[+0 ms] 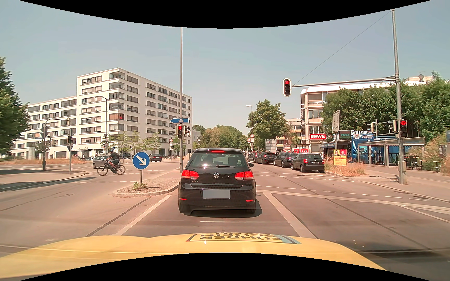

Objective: Follow the waypoints while adhering to traffic rules and regulations

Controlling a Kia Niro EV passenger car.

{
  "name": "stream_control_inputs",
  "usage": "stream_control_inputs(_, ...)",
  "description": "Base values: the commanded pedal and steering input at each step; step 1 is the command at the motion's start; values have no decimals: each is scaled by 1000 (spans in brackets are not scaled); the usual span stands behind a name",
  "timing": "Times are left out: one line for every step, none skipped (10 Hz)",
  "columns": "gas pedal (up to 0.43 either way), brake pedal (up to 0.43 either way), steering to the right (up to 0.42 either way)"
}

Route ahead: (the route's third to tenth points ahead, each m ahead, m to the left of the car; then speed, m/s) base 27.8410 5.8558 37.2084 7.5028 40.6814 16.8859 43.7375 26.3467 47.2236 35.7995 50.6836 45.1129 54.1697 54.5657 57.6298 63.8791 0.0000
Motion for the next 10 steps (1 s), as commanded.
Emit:
stream_control_inputs(0, 201, -4)
stream_control_inputs(0, 201, -4)
stream_control_inputs(0, 201, -4)
stream_control_inputs(0, 201, -4)
stream_control_inputs(0, 201, -4)
stream_control_inputs(0, 201, -4)
stream_control_inputs(0, 201, -4)
stream_control_inputs(0, 201, -4)
stream_control_inputs(0, 201, -4)
stream_control_inputs(0, 201, -4)
